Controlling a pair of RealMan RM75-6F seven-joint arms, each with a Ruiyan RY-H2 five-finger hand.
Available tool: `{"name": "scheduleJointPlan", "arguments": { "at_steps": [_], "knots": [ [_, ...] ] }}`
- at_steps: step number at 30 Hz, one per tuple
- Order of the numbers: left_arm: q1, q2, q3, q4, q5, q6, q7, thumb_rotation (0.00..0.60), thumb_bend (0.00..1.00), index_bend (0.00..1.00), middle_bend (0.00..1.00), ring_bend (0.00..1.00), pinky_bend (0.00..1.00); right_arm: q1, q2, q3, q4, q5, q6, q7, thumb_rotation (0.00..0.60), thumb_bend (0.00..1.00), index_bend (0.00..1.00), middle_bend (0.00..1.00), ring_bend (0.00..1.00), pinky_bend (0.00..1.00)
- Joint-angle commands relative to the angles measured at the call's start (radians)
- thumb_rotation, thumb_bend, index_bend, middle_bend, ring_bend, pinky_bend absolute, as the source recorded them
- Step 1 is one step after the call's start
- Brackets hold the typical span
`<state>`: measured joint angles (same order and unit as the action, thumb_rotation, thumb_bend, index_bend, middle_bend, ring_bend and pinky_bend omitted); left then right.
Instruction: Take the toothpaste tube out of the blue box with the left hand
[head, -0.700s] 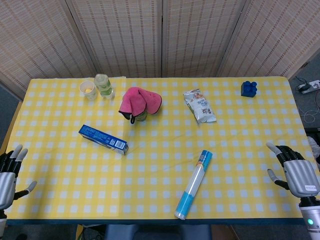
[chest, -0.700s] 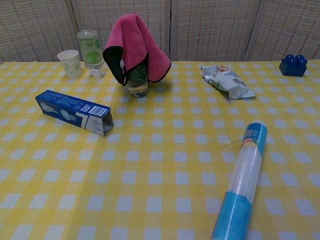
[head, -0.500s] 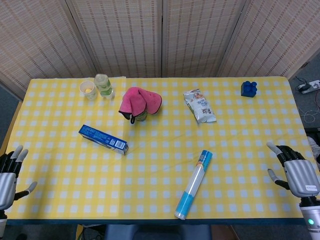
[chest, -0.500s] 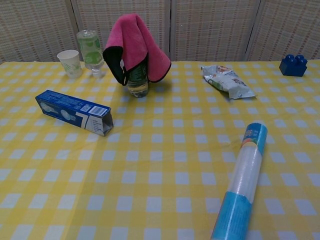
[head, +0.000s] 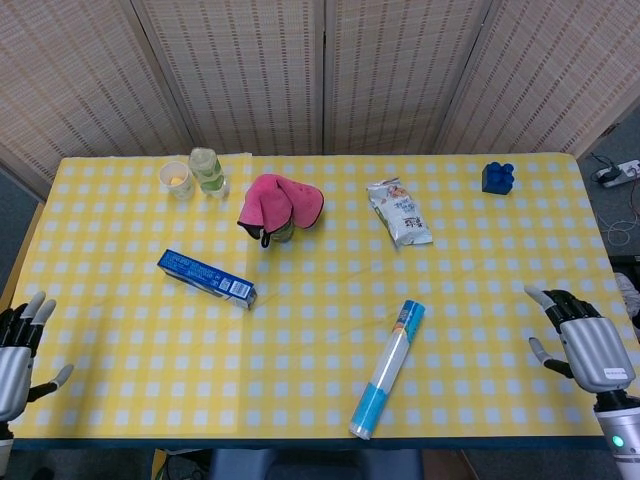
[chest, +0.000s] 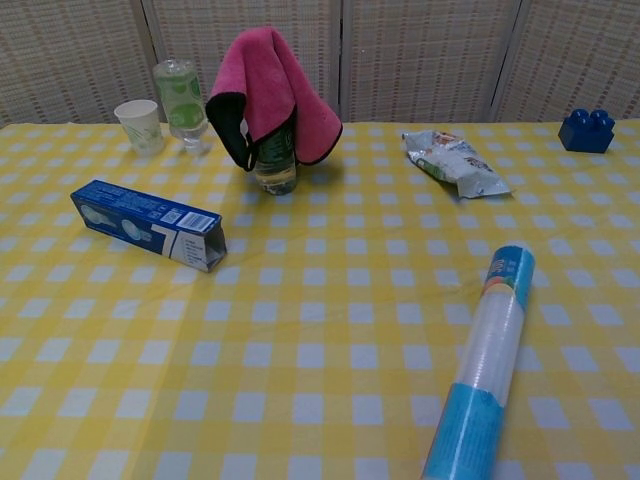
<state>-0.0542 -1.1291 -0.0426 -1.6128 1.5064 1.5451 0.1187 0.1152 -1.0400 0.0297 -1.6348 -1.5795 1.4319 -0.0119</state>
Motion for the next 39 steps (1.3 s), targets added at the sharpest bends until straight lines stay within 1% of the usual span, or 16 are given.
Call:
{"name": "scheduleJointPlan", "arguments": {
  "at_steps": [1,9,16,21,24,27,32,39],
  "knots": [
    [-0.005,-0.001,-0.002,0.003,0.001,-0.005,-0.002,0.6,0.21,0.07,0.04,0.06,0.04,0.006,0.001,-0.001,-0.002,-0.012,0.001,0.003,0.6,0.31,0.15,0.24,0.17,0.29],
    [-0.037,0.01,-0.012,0.015,0.018,-0.034,-0.02,0.6,0.21,0.07,0.04,0.06,0.04,0.008,-0.005,0.001,0.0,-0.015,0.009,0.009,0.6,0.31,0.15,0.24,0.17,0.29],
    [-0.131,0.024,-0.048,0.051,0.043,-0.122,-0.066,0.6,0.21,0.07,0.04,0.06,0.04,0.005,0.003,0.002,-0.011,-0.016,0.02,-0.003,0.6,0.31,0.15,0.24,0.17,0.29],
    [-0.23,0.03,-0.069,0.088,0.069,-0.226,-0.105,0.6,0.21,0.07,0.04,0.07,0.04,0.004,0.019,0.005,-0.028,-0.019,0.029,-0.018,0.6,0.31,0.15,0.24,0.17,0.29],
    [-0.291,0.037,-0.083,0.108,0.076,-0.29,-0.102,0.6,0.21,0.08,0.04,0.07,0.04,0.005,0.031,0.008,-0.04,-0.022,0.033,-0.028,0.6,0.31,0.15,0.24,0.17,0.29],
    [-0.352,0.042,-0.098,0.114,0.07,-0.362,-0.076,0.6,0.21,0.08,0.04,0.07,0.04,0.006,0.037,0.011,-0.048,-0.024,0.039,-0.035,0.6,0.32,0.15,0.24,0.17,0.29],
    [-0.456,0.043,-0.111,0.118,0.021,-0.527,-0.039,0.6,0.21,0.08,0.04,0.07,0.04,0.005,0.039,0.015,-0.05,-0.03,0.05,-0.037,0.6,0.32,0.15,0.24,0.17,0.29],
    [-0.564,0.001,-0.116,0.165,-0.032,-0.673,0.054,0.6,0.21,0.08,0.04,0.07,0.04,0.003,0.042,0.018,-0.043,-0.023,0.055,-0.033,0.6,0.33,0.15,0.24,0.17,0.29]
  ]
}}
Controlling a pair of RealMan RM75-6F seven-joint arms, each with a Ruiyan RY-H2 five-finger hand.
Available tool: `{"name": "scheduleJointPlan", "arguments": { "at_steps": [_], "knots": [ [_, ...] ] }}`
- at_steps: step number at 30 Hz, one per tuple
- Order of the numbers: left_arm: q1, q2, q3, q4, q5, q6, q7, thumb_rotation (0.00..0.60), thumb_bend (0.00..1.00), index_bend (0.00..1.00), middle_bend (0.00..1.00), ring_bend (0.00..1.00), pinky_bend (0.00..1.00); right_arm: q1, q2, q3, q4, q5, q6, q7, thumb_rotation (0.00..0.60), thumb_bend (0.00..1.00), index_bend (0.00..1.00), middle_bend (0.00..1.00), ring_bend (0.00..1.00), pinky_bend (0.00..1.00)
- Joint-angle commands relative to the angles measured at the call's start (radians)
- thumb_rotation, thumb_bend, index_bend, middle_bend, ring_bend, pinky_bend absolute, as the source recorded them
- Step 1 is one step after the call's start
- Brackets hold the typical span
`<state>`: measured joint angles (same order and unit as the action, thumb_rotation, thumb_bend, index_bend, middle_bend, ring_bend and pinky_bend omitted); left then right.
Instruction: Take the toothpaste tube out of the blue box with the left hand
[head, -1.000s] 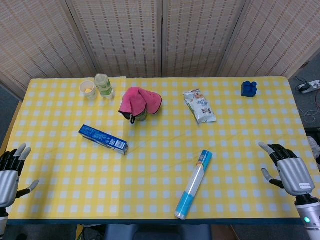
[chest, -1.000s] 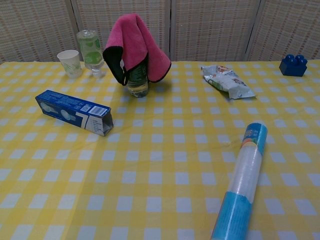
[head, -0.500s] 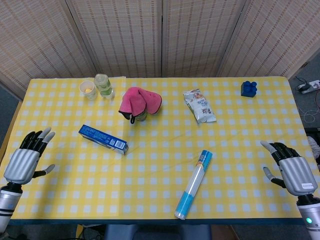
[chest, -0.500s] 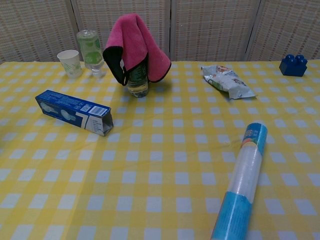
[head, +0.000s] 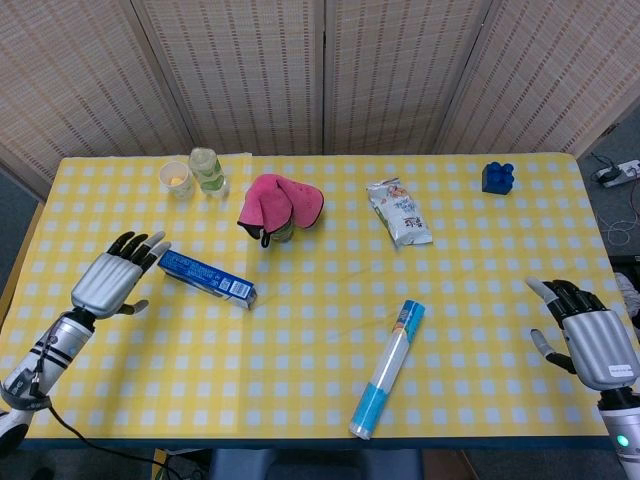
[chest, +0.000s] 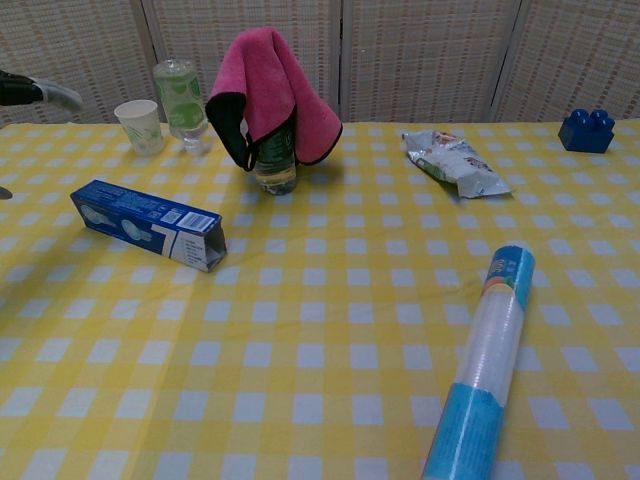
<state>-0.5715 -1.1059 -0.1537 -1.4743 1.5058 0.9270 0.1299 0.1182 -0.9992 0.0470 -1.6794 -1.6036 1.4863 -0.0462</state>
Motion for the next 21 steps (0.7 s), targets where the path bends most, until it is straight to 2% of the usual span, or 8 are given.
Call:
{"name": "scheduleJointPlan", "arguments": {
  "at_steps": [1,5,13,21],
  "knots": [
    [-0.062,-0.032,-0.005,0.037,-0.043,-0.076,0.057,0.6,0.21,0.08,0.04,0.08,0.04,0.0,0.001,0.001,0.002,0.001,0.002,0.003,0.6,0.33,0.15,0.24,0.17,0.29],
    [-0.113,-0.066,-0.004,0.08,-0.088,-0.15,0.102,0.6,0.21,0.09,0.04,0.08,0.04,-0.001,-0.001,0.002,0.007,0.001,0.003,0.009,0.6,0.33,0.15,0.24,0.17,0.29],
    [-0.192,-0.134,0.009,0.152,-0.176,-0.26,0.181,0.6,0.21,0.19,0.11,0.1,0.04,0.0,-0.002,0.003,0.014,0.009,0.0,0.016,0.6,0.33,0.15,0.24,0.17,0.29],
    [-0.25,-0.209,0.017,0.22,-0.261,-0.311,0.246,0.6,0.26,0.26,0.19,0.15,0.04,-0.002,-0.006,0.004,0.029,0.023,-0.006,0.029,0.6,0.33,0.15,0.24,0.17,0.29]
  ]
}}
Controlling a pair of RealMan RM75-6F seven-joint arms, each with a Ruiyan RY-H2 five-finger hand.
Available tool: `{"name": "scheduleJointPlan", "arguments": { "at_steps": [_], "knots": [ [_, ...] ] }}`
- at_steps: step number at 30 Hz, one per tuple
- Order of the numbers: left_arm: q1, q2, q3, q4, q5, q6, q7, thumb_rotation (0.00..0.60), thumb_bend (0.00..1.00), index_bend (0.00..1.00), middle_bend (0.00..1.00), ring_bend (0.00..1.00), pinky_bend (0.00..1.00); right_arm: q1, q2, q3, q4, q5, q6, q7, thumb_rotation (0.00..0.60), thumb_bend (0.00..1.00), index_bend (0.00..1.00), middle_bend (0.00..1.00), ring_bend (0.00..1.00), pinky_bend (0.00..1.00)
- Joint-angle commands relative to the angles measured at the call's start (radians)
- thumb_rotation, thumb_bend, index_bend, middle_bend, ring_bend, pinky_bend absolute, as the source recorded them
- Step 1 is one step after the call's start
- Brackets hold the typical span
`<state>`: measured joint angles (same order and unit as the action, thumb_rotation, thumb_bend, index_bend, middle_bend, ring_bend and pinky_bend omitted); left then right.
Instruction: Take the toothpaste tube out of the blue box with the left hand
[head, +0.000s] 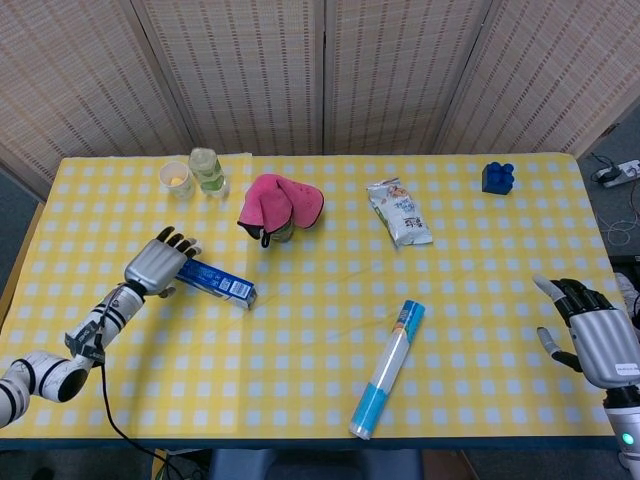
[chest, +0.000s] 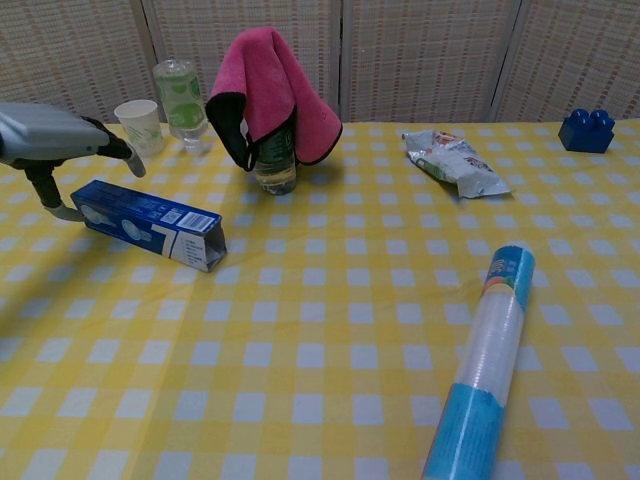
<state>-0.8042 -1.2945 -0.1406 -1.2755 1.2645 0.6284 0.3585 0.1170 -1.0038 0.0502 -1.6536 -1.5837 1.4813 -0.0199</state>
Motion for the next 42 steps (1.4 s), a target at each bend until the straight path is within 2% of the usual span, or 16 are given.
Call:
{"name": "scheduleJointPlan", "arguments": {
  "at_steps": [1,13,20,24,30,33,42],
  "knots": [
    [-0.024,-0.028,0.006,0.033,-0.025,-0.014,0.027,0.6,0.27,0.26,0.2,0.16,0.04,0.0,-0.001,0.001,0.005,0.004,-0.001,0.004,0.6,0.33,0.15,0.24,0.17,0.29],
    [-0.084,-0.14,0.033,0.188,-0.16,-0.037,0.153,0.6,0.33,0.33,0.29,0.2,0.04,0.005,-0.011,0.002,0.025,0.019,-0.018,0.02,0.6,0.33,0.15,0.24,0.17,0.29],
    [-0.089,-0.174,0.049,0.231,-0.231,-0.041,0.174,0.6,0.35,0.46,0.45,0.31,0.04,0.002,-0.016,0.001,0.03,0.026,-0.019,0.022,0.6,0.33,0.15,0.24,0.17,0.29],
    [-0.085,-0.17,0.057,0.223,-0.239,-0.023,0.177,0.6,0.36,0.51,0.5,0.34,0.04,0.002,-0.017,0.001,0.029,0.026,-0.019,0.022,0.6,0.33,0.15,0.24,0.17,0.29],
    [-0.074,-0.112,0.069,0.14,-0.26,0.041,0.227,0.6,0.36,0.51,0.51,0.34,0.04,0.002,-0.019,0.0,0.028,0.021,-0.017,0.021,0.6,0.34,0.15,0.24,0.17,0.29],
    [-0.067,-0.048,0.081,0.053,-0.294,0.081,0.288,0.6,0.36,0.51,0.51,0.34,0.04,0.002,-0.021,0.0,0.029,0.022,-0.018,0.022,0.6,0.34,0.15,0.24,0.17,0.29],
    [-0.02,0.153,0.112,-0.24,-0.357,0.305,0.478,0.6,0.36,0.52,0.51,0.35,0.04,0.004,-0.029,-0.002,0.032,0.009,-0.013,0.023,0.6,0.34,0.15,0.24,0.17,0.29]
  ]
}}
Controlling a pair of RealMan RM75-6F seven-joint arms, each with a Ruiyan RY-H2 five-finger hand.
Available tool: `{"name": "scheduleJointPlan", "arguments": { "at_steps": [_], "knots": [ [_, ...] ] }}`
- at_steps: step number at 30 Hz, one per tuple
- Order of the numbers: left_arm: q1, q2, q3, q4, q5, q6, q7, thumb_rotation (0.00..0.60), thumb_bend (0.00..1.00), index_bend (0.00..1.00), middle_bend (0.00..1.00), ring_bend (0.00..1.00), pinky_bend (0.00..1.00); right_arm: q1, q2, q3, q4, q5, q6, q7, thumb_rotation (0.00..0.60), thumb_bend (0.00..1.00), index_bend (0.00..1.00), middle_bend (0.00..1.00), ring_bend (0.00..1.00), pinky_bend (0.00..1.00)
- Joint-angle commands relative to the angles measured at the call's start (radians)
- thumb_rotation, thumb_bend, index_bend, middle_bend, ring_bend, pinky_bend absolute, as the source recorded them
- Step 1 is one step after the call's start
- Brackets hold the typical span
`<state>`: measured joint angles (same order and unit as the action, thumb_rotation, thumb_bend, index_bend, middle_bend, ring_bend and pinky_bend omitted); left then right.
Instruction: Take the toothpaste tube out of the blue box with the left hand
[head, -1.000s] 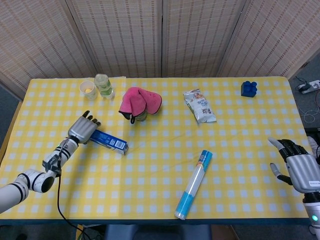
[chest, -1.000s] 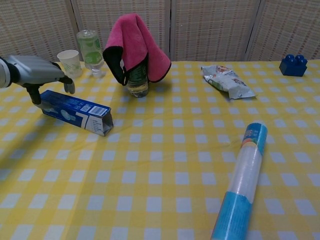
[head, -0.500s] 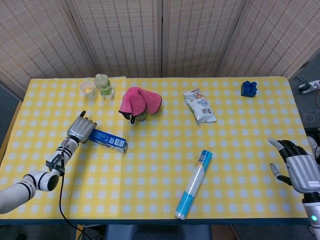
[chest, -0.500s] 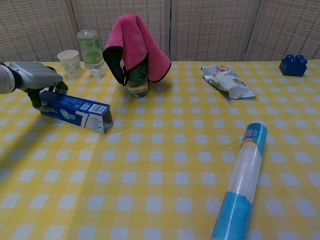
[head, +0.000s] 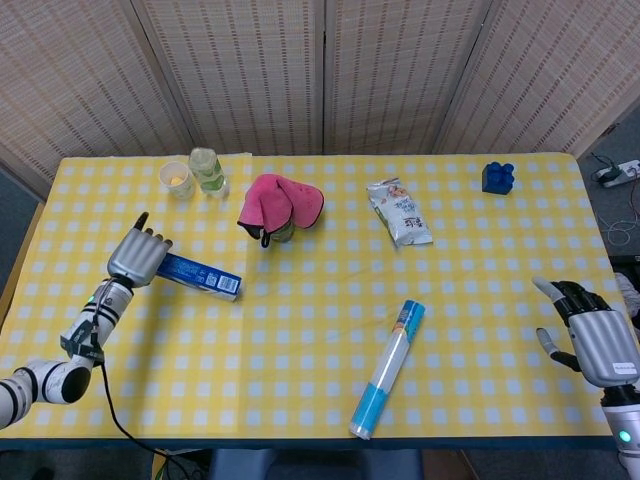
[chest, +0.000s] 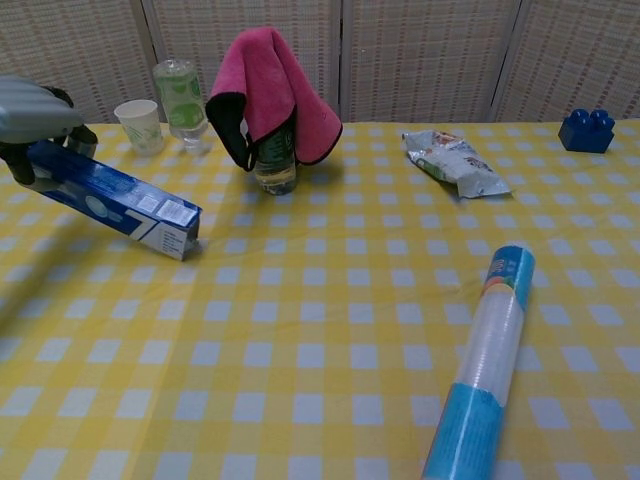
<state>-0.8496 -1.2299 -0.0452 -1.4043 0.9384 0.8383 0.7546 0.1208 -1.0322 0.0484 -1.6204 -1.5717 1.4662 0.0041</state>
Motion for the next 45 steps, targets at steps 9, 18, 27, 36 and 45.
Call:
{"name": "scheduleJointPlan", "arguments": {
  "at_steps": [9,18,27,36,45],
  "knots": [
    [0.082,0.251,0.026,-0.349,0.0,0.268,0.145,0.6,0.36,0.53,0.52,0.35,0.04,-0.008,-0.003,-0.006,-0.004,-0.023,0.026,0.004,0.6,0.34,0.15,0.24,0.17,0.29],
    [0.129,0.326,0.024,-0.402,0.031,0.338,0.137,0.6,0.36,0.53,0.52,0.36,0.04,-0.016,0.001,-0.01,-0.001,-0.038,0.045,0.016,0.6,0.34,0.15,0.24,0.17,0.29],
    [0.172,0.375,0.029,-0.372,-0.022,0.337,0.127,0.6,0.36,0.53,0.52,0.36,0.04,-0.014,0.002,-0.011,0.007,-0.041,0.041,0.028,0.6,0.34,0.15,0.24,0.17,0.29],
    [0.234,0.41,0.017,-0.344,0.008,0.337,-0.024,0.6,0.36,0.53,0.53,0.36,0.04,-0.011,-0.002,-0.012,0.011,-0.046,0.039,0.028,0.6,0.34,0.15,0.24,0.17,0.29],
    [0.268,0.397,0.005,-0.406,0.259,0.323,-0.279,0.6,0.36,0.53,0.53,0.36,0.04,-0.007,-0.005,-0.015,0.012,-0.051,0.032,0.027,0.6,0.34,0.15,0.24,0.17,0.29]
  ]
}}
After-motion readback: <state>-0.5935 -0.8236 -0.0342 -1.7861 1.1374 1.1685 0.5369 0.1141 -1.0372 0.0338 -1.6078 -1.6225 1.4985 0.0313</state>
